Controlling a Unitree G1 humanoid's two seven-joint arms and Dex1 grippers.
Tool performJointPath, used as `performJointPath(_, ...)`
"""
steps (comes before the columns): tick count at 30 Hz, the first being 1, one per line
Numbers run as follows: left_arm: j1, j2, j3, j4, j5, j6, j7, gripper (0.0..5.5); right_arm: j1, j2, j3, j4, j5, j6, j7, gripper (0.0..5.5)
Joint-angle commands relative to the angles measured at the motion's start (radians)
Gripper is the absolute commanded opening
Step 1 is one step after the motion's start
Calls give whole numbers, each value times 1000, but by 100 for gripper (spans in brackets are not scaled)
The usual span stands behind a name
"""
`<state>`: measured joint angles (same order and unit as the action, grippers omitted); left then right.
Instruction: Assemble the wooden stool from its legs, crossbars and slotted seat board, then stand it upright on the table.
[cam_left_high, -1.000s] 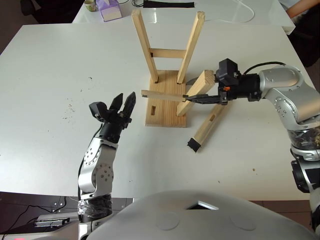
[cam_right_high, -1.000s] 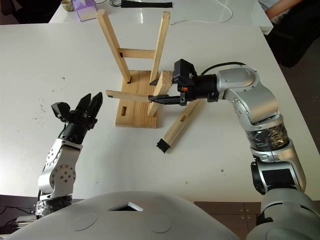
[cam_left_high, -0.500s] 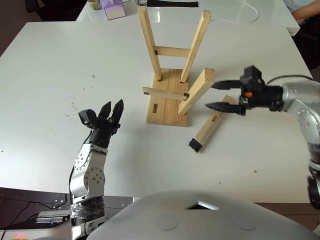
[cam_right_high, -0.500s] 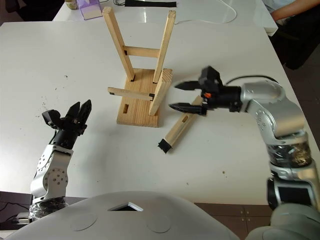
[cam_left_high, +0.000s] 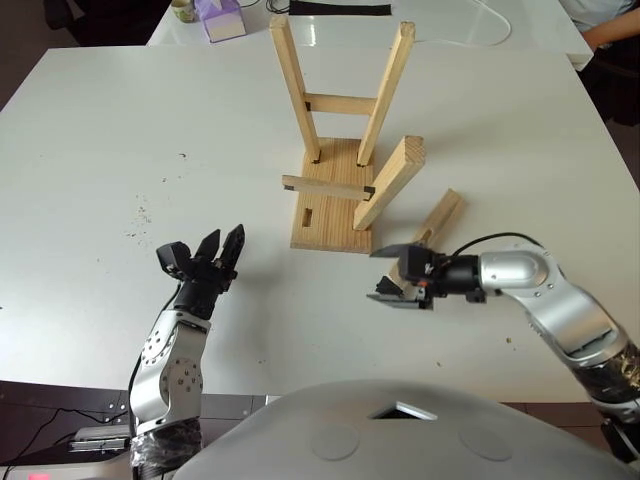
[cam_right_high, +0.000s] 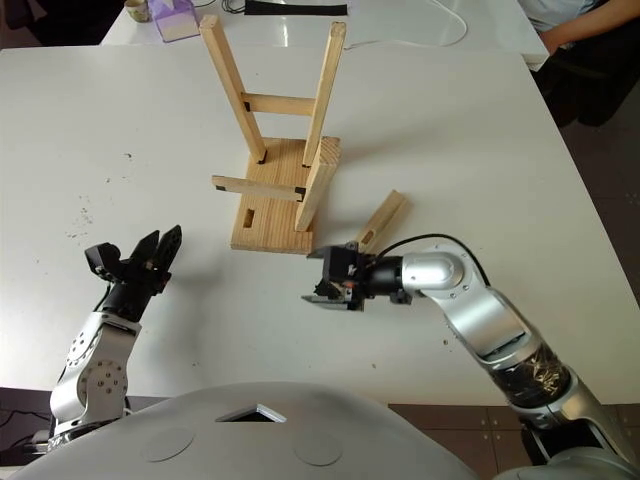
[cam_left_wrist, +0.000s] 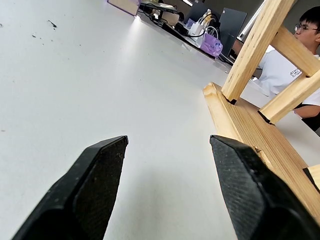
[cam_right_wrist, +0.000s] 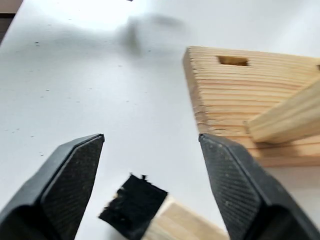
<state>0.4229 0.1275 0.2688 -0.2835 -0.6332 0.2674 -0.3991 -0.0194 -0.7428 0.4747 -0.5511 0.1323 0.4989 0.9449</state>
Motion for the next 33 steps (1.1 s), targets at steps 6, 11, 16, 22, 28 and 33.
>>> performJointPath(6,21,-26,-17,-44,1,16,28,305,-64,-61,62,70,-122,-10,50,350)
performJointPath(11,48,-66,-26,-50,11,-17,40,305,-26,-198,-58,61,-86,-43,119,350)
performJointPath(16,73,-99,-42,-41,24,-56,44,305,22,-305,-186,90,-53,-75,167,350)
performJointPath(22,70,-122,-39,-29,32,-94,53,305,-17,-228,-327,113,51,49,98,350)
performJointPath(28,69,-131,-30,-1,37,-122,53,305,-16,-106,-413,169,61,173,-95,350)
performJointPath(33,26,-115,-26,36,41,-125,48,305,4,-70,-408,287,62,155,-120,350)
